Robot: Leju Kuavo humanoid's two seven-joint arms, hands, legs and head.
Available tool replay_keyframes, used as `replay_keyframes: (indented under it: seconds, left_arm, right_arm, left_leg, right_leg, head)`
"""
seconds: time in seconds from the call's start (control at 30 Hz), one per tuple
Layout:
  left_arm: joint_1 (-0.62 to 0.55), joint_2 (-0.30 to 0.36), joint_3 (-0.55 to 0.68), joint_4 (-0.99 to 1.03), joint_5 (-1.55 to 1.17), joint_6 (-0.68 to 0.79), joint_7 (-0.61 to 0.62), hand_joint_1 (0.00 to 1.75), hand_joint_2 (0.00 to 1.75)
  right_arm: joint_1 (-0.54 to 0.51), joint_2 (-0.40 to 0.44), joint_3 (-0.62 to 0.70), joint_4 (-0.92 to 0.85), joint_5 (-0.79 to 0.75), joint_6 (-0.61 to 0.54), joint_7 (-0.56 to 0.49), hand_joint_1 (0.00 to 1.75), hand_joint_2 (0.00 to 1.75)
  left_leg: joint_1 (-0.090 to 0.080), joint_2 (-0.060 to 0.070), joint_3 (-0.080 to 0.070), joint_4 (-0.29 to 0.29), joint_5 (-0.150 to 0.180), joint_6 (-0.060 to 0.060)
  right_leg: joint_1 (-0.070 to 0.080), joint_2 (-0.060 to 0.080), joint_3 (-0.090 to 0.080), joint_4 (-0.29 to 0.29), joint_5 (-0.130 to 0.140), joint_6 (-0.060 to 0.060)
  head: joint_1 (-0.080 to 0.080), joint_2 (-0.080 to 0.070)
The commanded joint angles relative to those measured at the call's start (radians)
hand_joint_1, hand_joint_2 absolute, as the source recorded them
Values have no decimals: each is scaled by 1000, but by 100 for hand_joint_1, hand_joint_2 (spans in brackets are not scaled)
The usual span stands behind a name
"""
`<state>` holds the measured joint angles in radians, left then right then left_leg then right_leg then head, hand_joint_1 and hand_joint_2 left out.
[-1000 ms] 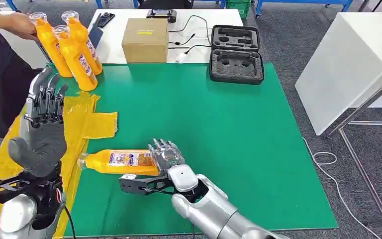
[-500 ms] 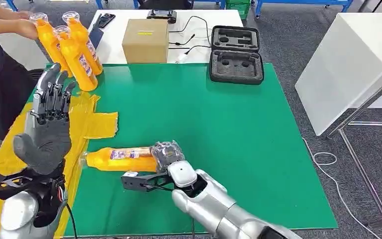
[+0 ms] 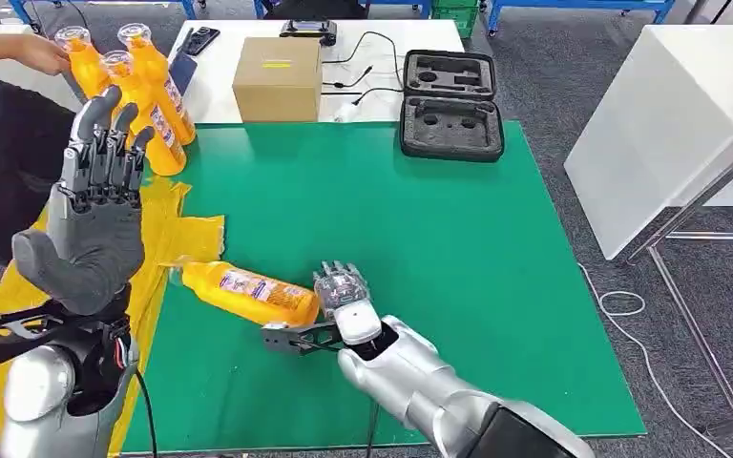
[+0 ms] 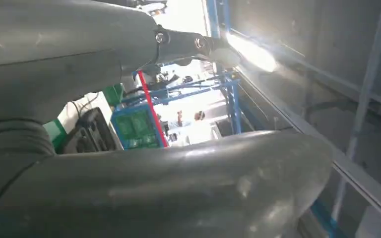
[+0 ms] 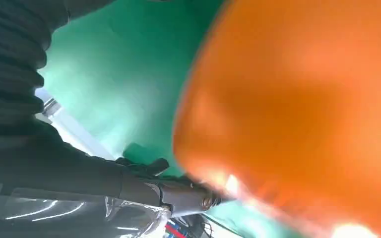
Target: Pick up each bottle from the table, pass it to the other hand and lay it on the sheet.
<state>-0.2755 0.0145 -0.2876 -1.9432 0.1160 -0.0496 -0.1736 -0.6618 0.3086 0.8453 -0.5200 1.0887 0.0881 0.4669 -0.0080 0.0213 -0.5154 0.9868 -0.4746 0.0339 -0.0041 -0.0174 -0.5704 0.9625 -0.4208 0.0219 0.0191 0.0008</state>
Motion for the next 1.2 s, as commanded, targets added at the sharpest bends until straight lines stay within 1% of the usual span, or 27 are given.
replay_keyframes:
  seconds: [0.03,0.17,0.23,0.27,0.43,0.5,0.53,0.57,0.6,0.63,0.67,0.7,0.73,0.77,0.8,0.83,0.93,0.97,1.0,1.07,1.1,1.13,1.17,1.2]
  left_arm:
    - [-46,-5,-14,51,6,2,0,0,0]
    - [-45,-4,-9,39,9,6,-3,0,0]
    - [-43,-3,-9,35,9,6,-3,0,0]
    - [-46,-4,-9,35,10,7,-3,0,0]
    - [-47,-4,-9,35,10,7,-3,0,0]
    - [-38,-2,-9,34,9,8,-3,0,0]
    - [-36,-5,-8,31,8,7,-3,0,0]
    - [-35,-8,-6,29,5,10,-4,0,0]
    - [-30,-10,-3,26,-1,10,-2,0,0]
    - [-32,-12,-2,29,-1,9,-2,0,0]
    - [-45,-16,-1,34,-3,9,3,0,0]
    - [-57,-18,0,42,1,11,11,0,0]
    - [-50,-13,4,44,1,10,10,0,0]
    - [-46,-11,6,48,1,9,9,0,0]
    - [-56,-10,9,49,3,12,6,0,0]
    - [-41,-5,16,40,5,9,4,0,0]
    - [-20,-2,36,11,17,11,-6,0,0]
    - [-19,3,36,1,18,9,-3,0,0]
    - [-24,4,39,-8,21,17,2,0,0]
    - [8,29,47,-38,11,32,3,0,0]
    - [28,43,51,-49,9,42,-5,0,0]
    - [55,57,58,-61,8,49,-18,0,0]
    - [74,65,64,-69,12,51,-26,0,0]
    - [79,69,68,-70,16,50,-33,0,0]
  right_arm:
    - [-29,7,22,134,-1,11,-7,0,175]
    - [-32,22,20,137,3,11,-11,0,175]
    - [-36,29,7,131,-4,2,-24,0,175]
    - [-39,33,2,129,-7,0,-27,0,175]
    - [-40,35,1,128,-7,-1,-27,0,175]
    - [-37,33,-17,120,-21,-11,-39,0,175]
    - [-44,40,-45,110,-53,20,-47,0,175]
    - [-45,40,-71,84,-90,45,-9,0,175]
    - [-57,40,-46,66,-71,91,20,0,175]
    - [-68,38,-52,37,-86,188,23,0,175]
    - [-70,18,-25,-26,-71,254,32,0,175]
    - [-68,-5,-2,-92,-53,296,40,0,0]
    - [-50,-54,28,-202,-36,334,22,0,0]
    - [-35,-86,30,-271,-35,364,26,0,0]
    - [-34,-126,72,-356,10,351,-1,0,0]
    - [-7,-197,91,-493,50,359,-16,0,0]
    - [73,-328,63,-780,118,391,-39,0,0]
    - [99,-351,41,-835,139,413,-35,0,0]
    - [131,-359,-4,-888,156,406,-25,0,0]
    - [200,-386,-106,-1037,183,397,26,0,0]
    - [232,-397,-164,-1119,189,361,54,0,0]
    - [266,-422,-225,-1233,186,363,60,0,0]
    - [290,-437,-267,-1320,184,377,59,0,0]
    - [303,-444,-295,-1380,182,403,64,0,0]
  left_leg:
    - [1,-4,1,-1,1,-2]
    - [1,-4,1,-1,1,-4]
    - [0,-2,1,0,1,-3]
    - [1,-4,1,-1,1,-4]
    - [1,-3,1,0,1,-3]
    - [1,-5,1,0,1,-5]
    - [0,-3,1,0,1,-3]
    - [1,-4,2,-1,1,-4]
    - [1,-3,1,0,1,-3]
    - [0,-3,0,0,1,-4]
    - [1,-3,0,0,1,-4]
    - [1,-2,0,1,1,-4]
    - [1,-3,-2,1,1,-3]
    - [1,-4,-2,1,1,-4]
    - [1,-5,-1,1,1,-3]
    - [1,-5,-1,1,1,-3]
    - [1,-6,-2,0,1,-3]
    - [1,-8,-2,0,1,-3]
    - [1,-9,-1,0,1,-4]
    - [0,-10,-2,0,0,-3]
    - [0,-8,-2,0,0,-3]
    - [0,-6,-4,1,1,-3]
    - [0,-9,-2,1,-1,-4]
    - [-1,-7,-5,1,0,-3]
  right_leg:
    - [0,-2,2,-1,0,0]
    - [0,-2,2,-1,0,-1]
    - [0,-1,2,0,0,0]
    - [0,-1,3,-1,0,-1]
    - [0,-1,2,0,0,0]
    - [0,-1,2,0,-1,-1]
    - [0,-1,2,0,0,0]
    - [0,-1,3,-1,-1,-1]
    - [0,-1,2,0,0,0]
    - [0,0,1,1,-1,-1]
    - [0,0,1,0,0,-1]
    - [0,1,0,1,0,-1]
    - [0,-1,0,1,0,0]
    - [0,-1,0,1,0,0]
    - [1,-2,1,0,0,0]
    - [1,-3,1,0,0,0]
    - [1,-4,1,-1,0,0]
    - [0,-5,2,-1,-1,0]
    - [0,-5,3,-2,-2,1]
    - [0,-7,2,-1,-2,0]
    - [0,-5,1,-1,-2,0]
    - [0,-4,-1,0,-1,0]
    - [0,-4,2,0,-3,0]
    - [-1,-4,-2,1,-2,0]
  head:
    - [0,0]
    - [0,0]
    - [0,0]
    - [0,0]
    - [0,0]
    - [0,0]
    - [0,0]
    - [0,0]
    - [0,0]
    - [0,0]
    - [0,0]
    - [0,0]
    - [0,0]
    - [0,0]
    - [0,0]
    - [0,0]
    - [0,0]
    - [0,0]
    - [0,0]
    - [0,0]
    - [0,0]
    - [0,0]
    - [0,0]
    - [0,0]
